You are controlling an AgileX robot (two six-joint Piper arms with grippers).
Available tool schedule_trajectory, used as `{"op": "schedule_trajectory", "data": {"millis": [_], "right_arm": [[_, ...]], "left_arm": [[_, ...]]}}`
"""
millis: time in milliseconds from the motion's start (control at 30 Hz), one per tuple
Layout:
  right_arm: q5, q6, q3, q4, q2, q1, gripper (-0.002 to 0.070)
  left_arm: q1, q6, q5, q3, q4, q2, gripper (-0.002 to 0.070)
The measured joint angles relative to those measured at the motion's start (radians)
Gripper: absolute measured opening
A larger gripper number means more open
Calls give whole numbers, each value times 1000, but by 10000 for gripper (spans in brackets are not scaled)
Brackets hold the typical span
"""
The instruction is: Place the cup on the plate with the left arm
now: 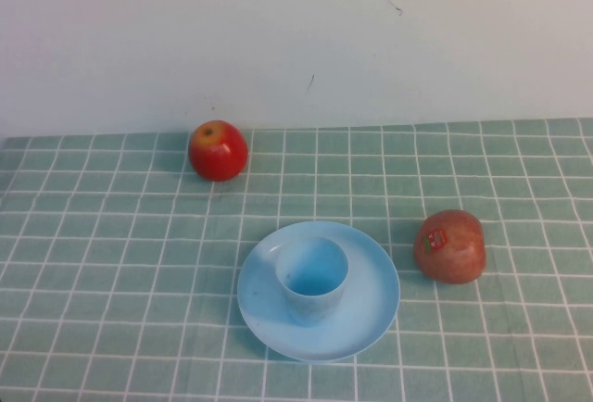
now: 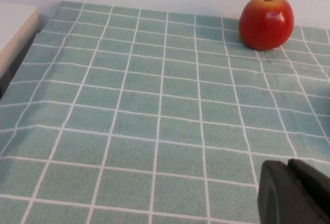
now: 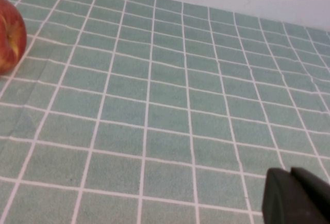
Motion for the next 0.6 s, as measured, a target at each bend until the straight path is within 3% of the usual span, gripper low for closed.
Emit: {"op": "schedule_trajectory", "data": {"millis": [600], "right_arm": [[0,0,0,0,0,0,-2]], "left_arm": [[0,-8,0,0,0,0,-3]]}}
